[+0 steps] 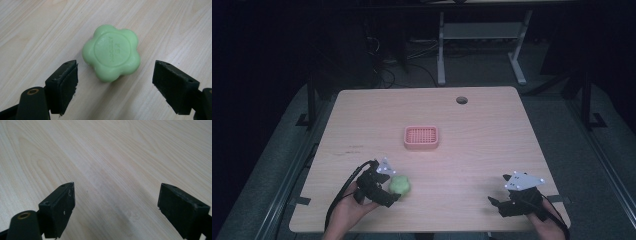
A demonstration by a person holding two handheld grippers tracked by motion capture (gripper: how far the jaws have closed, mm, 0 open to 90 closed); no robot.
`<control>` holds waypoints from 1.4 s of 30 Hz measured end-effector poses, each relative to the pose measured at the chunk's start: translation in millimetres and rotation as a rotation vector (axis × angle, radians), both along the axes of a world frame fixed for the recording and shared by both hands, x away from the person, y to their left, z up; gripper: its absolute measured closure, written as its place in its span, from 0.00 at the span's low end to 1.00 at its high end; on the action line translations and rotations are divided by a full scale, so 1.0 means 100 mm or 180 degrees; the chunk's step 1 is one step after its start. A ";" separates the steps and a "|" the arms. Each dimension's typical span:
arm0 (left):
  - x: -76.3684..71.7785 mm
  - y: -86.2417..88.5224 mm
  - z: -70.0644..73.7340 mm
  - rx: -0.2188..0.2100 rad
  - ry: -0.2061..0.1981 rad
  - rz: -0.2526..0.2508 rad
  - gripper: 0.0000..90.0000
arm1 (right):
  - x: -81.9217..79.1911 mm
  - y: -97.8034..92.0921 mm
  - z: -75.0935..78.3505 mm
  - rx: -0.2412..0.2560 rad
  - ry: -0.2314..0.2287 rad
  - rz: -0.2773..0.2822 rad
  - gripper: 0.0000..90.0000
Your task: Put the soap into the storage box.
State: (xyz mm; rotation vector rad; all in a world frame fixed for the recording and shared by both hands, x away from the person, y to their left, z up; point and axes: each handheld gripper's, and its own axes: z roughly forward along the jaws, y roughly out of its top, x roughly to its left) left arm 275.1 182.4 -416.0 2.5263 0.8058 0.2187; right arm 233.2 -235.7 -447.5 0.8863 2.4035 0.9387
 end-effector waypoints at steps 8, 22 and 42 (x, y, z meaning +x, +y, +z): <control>0.07 -0.09 -0.01 0.0094 0.0047 0.0002 0.22 | 0.00 0.00 0.00 0.0000 0.0001 0.0011 0.15; 0.16 -0.22 -0.03 0.0190 0.0123 0.0033 0.22 | -0.01 0.01 0.00 -0.0001 0.0006 0.0025 0.15; 0.26 -0.32 -0.16 0.0365 0.0247 0.0100 0.22 | -0.01 0.01 0.01 0.0004 0.0012 0.0029 0.15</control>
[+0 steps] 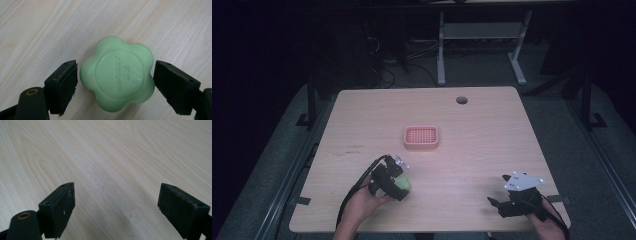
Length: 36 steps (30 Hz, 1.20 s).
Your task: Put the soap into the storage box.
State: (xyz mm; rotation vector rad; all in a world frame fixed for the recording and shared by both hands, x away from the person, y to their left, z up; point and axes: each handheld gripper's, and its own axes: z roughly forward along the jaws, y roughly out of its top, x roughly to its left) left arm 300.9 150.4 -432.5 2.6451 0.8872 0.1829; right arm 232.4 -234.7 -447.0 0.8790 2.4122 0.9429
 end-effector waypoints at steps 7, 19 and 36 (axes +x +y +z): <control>0.02 -0.03 -0.03 0.0055 0.0036 0.0038 0.24 | 0.00 0.00 0.00 0.0009 -0.0004 -0.0002 0.15; 0.04 -0.06 -0.10 0.0146 0.0077 0.0035 0.26 | 0.00 0.00 0.00 0.0006 -0.0003 -0.0002 0.15; 0.07 -0.07 -0.10 0.0158 0.0191 0.0080 0.29 | 0.00 0.00 0.00 0.0010 -0.0010 -0.0004 0.15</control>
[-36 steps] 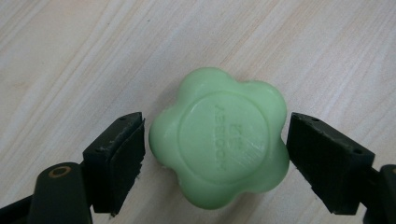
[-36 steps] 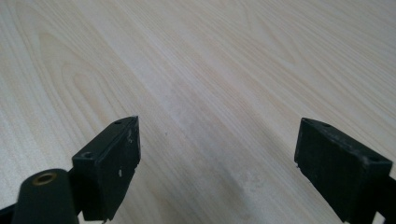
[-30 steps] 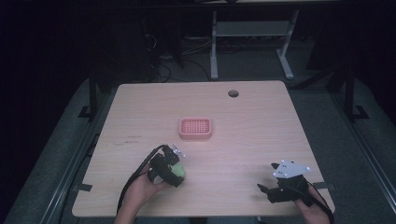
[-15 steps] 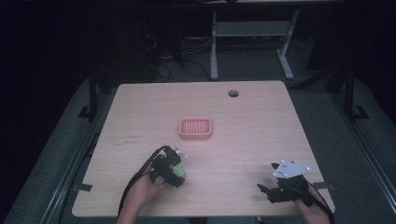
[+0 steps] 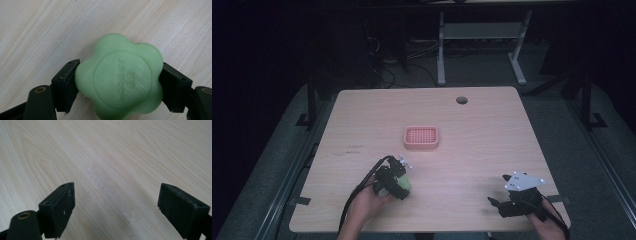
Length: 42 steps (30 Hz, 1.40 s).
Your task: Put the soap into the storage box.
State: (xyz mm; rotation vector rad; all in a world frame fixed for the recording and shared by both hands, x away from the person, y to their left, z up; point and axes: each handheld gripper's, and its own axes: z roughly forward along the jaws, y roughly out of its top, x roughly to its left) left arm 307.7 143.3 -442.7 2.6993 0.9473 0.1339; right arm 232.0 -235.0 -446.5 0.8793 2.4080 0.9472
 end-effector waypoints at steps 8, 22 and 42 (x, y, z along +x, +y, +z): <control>0.02 0.01 0.01 -0.0024 0.0071 0.0004 0.29 | 0.00 -0.01 -0.01 -0.0003 -0.0008 -0.0018 0.15; 0.03 -0.04 0.13 -0.0140 0.0037 -0.0020 0.29 | 0.00 -0.01 0.00 0.0021 -0.0009 -0.0039 0.15; 0.18 -0.01 0.33 -0.0356 0.0013 0.0026 0.29 | 0.00 -0.02 0.00 0.0031 -0.0014 -0.0036 0.15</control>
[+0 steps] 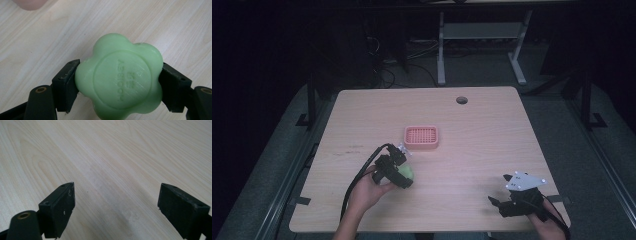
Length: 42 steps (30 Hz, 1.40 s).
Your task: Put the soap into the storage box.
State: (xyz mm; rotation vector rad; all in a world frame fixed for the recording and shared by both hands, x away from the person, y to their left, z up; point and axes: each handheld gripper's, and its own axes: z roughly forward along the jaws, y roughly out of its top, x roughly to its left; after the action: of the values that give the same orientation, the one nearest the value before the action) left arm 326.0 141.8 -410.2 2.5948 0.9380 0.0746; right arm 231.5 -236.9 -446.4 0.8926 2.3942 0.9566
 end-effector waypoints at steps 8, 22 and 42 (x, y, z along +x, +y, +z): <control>0.09 0.02 0.05 -0.0085 0.0005 0.0052 0.29 | 0.00 0.00 0.00 0.0004 0.0000 -0.0002 0.15; 0.26 -0.04 0.10 -0.0097 0.0006 0.0043 0.29 | 0.00 0.00 0.01 0.0018 -0.0014 0.0011 0.15; 0.45 -0.08 0.20 -0.0133 -0.0001 0.0112 0.29 | -0.01 -0.01 0.01 0.0037 -0.0010 0.0015 0.15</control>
State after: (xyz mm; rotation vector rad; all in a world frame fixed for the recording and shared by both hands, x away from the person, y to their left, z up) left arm 370.8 133.8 -389.7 2.5403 0.9747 0.0641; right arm 230.8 -237.8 -445.1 0.8897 2.3914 0.9740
